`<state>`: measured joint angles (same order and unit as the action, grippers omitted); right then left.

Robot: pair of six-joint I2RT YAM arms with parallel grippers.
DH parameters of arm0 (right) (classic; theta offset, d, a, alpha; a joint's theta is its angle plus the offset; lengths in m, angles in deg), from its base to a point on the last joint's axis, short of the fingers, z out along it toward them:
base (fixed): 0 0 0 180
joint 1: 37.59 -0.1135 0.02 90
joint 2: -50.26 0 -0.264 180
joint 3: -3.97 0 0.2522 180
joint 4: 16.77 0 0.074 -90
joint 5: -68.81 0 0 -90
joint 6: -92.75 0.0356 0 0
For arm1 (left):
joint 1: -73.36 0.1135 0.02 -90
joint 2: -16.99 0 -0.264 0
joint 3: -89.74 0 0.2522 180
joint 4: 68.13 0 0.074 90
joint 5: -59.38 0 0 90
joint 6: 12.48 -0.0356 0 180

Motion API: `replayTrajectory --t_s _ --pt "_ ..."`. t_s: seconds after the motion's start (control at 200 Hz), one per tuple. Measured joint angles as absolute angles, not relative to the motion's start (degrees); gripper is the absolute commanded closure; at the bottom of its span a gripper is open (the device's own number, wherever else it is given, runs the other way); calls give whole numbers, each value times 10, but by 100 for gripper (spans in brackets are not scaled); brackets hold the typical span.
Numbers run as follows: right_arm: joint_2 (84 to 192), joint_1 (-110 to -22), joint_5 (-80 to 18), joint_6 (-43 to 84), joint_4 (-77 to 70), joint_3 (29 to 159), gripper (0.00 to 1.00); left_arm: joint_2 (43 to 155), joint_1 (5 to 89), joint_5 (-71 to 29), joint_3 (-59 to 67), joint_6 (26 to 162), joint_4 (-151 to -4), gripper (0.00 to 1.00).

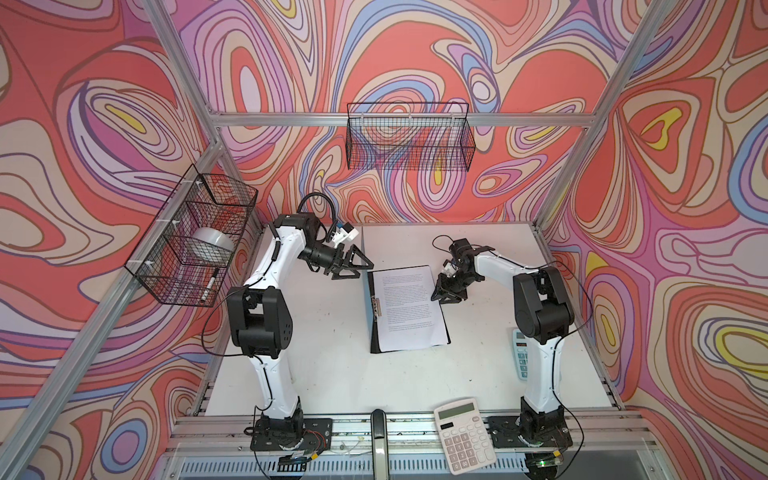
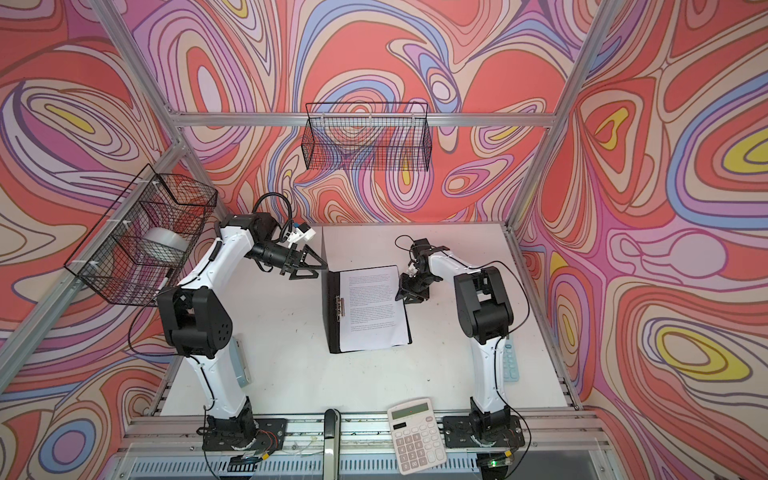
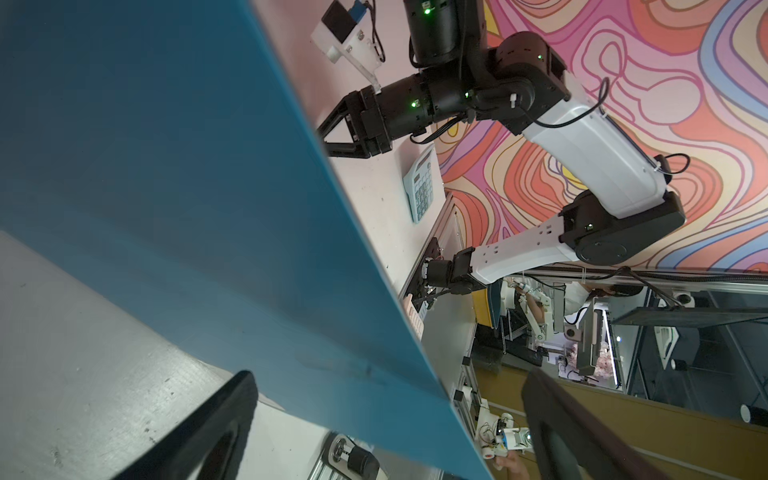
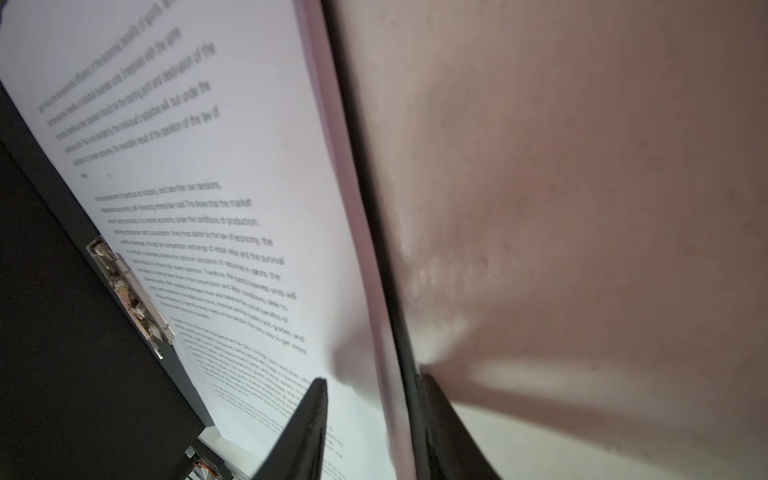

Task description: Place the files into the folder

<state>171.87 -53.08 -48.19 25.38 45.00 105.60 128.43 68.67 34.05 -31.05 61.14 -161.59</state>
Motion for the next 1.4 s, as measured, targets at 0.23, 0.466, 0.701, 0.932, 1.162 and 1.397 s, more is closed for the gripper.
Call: replayTrajectory --t_s 0.23,0.466,0.701,0.932,1.162,1.397 --pt "1708 -535 -421 256 454 1058 60 1295 655 340 -380 629 -1616 0" --pt "1673 -534 -364 248 469 1073 60 1331 632 337 -403 656 -1610 0" --pt "1631 -534 -427 254 436 1067 60 1341 609 331 -407 686 -1583 0" --pt "1625 -534 -532 287 376 1031 60 1342 575 323 -433 715 -1549 0" --pt "1625 -534 -620 318 322 1005 60 1360 558 310 -440 725 -1535 0" --pt "1625 -534 -641 322 313 1002 60 1367 560 280 -472 728 -1539 0"
